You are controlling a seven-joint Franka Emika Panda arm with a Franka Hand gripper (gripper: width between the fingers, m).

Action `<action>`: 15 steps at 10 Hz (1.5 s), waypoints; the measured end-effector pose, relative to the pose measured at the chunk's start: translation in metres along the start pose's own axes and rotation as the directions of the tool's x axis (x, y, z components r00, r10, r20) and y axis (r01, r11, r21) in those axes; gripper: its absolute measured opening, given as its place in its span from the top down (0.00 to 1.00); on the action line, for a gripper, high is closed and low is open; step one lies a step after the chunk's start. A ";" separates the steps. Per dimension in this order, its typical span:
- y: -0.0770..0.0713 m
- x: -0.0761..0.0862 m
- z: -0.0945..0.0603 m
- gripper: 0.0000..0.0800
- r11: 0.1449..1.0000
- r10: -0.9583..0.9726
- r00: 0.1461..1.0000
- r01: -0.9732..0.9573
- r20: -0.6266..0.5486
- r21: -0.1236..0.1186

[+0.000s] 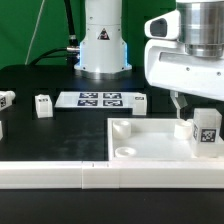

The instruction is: Assemble one leg

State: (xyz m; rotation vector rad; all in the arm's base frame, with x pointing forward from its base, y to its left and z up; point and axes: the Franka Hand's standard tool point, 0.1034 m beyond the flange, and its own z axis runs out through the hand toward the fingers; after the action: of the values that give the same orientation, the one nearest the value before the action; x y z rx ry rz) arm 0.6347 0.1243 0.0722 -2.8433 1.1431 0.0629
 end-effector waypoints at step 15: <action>0.017 0.017 -0.001 0.64 0.988 -0.151 0.988 0.151 -0.024 -0.018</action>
Offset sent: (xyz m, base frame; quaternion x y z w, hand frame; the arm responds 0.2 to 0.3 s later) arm 0.0055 -0.0011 -0.0016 -0.0001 -0.0241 -0.2552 0.9666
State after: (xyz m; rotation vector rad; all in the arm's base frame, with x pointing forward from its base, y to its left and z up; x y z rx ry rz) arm 0.6352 0.1005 0.0708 -2.9431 0.9318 0.0268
